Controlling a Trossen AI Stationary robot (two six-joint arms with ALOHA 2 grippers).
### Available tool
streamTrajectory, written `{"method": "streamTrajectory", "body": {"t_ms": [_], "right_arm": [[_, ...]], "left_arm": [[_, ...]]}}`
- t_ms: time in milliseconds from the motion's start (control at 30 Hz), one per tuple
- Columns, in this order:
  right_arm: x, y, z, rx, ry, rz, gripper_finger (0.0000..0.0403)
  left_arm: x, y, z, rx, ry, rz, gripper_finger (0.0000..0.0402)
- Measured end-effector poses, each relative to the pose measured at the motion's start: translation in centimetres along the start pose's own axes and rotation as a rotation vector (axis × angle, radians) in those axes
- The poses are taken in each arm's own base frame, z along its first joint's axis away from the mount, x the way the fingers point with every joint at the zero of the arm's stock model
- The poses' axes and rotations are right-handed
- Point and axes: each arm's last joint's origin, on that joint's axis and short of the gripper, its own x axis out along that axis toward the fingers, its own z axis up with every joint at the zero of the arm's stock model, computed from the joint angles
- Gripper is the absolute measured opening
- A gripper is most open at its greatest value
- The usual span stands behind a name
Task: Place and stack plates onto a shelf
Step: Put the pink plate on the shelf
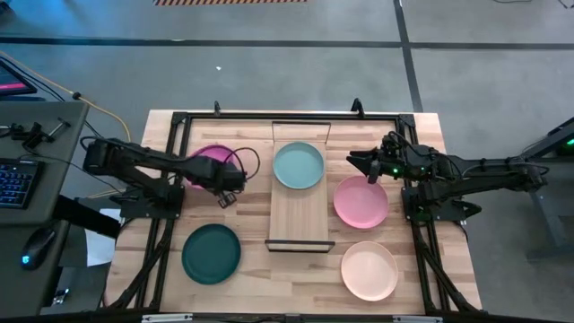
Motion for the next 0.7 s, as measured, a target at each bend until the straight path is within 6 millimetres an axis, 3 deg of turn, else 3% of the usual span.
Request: {"method": "streamTrajectory", "body": {"t_ms": [200,400,567,700], "right_arm": [[0.0,0.0,0.0,0.000,0.001,0.000,0.0185],[0.0,0.0,0.0,0.000,0.001,-0.001,0.0185],[0.0,0.0,0.0,-0.001,0.001,-0.001,0.0185],[0.0,0.0,0.0,-0.002,0.004,-0.003,0.0185]], "left_arm": [[-5.4,1.3,1.2,0.042,-0.092,-0.053,0.0003],[-12.9,1.7,3.4,0.172,-0.287,-0.178,0.0002],[-18.0,-0.6,5.6,0.440,-0.475,-0.227,0.0001],[-19.5,-4.0,6.8,0.764,-0.550,-0.195,0.0001]]}}
